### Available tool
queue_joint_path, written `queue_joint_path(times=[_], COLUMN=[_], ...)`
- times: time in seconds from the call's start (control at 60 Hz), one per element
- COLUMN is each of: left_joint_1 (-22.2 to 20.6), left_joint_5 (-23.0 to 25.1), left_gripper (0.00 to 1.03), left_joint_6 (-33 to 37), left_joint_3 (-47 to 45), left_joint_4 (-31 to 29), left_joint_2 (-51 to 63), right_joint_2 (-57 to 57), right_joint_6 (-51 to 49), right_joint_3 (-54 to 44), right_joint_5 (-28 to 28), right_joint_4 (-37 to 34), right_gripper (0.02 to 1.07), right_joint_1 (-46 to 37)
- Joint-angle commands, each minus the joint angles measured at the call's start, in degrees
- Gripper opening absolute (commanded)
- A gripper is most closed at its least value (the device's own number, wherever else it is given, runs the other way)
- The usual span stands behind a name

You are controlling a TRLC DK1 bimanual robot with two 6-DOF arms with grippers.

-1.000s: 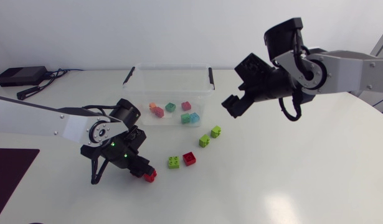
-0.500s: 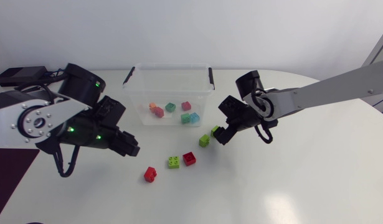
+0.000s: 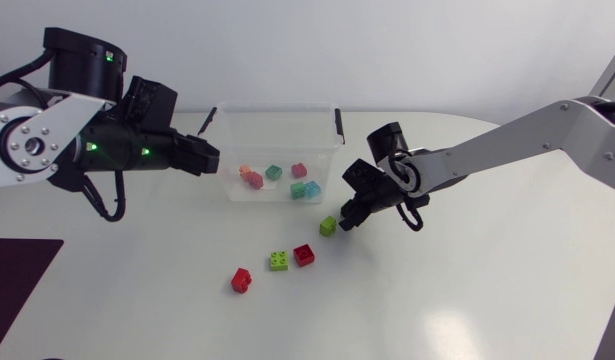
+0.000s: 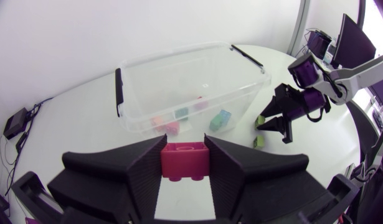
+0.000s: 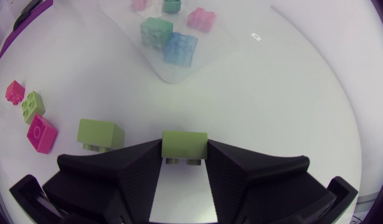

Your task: Pick up the duplo bricks and place them in the container

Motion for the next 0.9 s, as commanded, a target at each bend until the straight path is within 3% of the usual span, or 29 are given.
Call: queue_joint_path(times=[0.0, 0.333, 0.4, 0.5, 0.567, 0.683, 0.767, 0.883], left_joint_1=[1.1, 2.4, 3.0, 3.6, 3.7, 4.1, 4.2, 3.8], left_joint_5=[0.6, 0.8, 0.8, 0.5, 0.5, 0.9, 3.8, 8.4], left_gripper=[0.23, 0.26, 0.39, 0.84, 0.96, 0.97, 0.97, 0.96], left_joint_6=[-2.0, -6.0, -7.6, -7.9, -7.4, -5.4, -2.7, 4.1], left_joint_3=[3.5, 14.9, 17.2, 20.0, 19.2, 15.7, 11.2, 4.1], left_joint_4=[2.4, 13.8, 14.3, 15.5, 16.2, 16.5, 16.1, 10.5], left_joint_2=[3.9, 19.9, 22.6, 27.1, 26.6, 21.1, 14.9, 5.5], right_joint_2=[-1.7, -22.1, -23.8, -25.1, -24.8, -22.5, -19.7, -13.7], right_joint_6=[0.8, 1.0, 1.6, 2.6, 3.6, 4.6, 5.3, 6.3], right_joint_3=[-0.9, -3.1, -2.1, 1.1, 4.7, 10.3, 14.7, 22.3], right_joint_5=[0.0, 0.0, 0.0, 0.2, 0.3, 0.3, 0.6, 1.2], right_joint_4=[0.0, -10.3, -11.7, -13.4, -14.2, -14.8, -15.0, -15.5], right_gripper=[0.19, 0.19, 0.19, 0.19, 0.19, 0.19, 0.19, 0.19], right_joint_1=[0.4, 1.9, 2.8, 4.3, 5.1, 5.7, 6.1, 6.6])
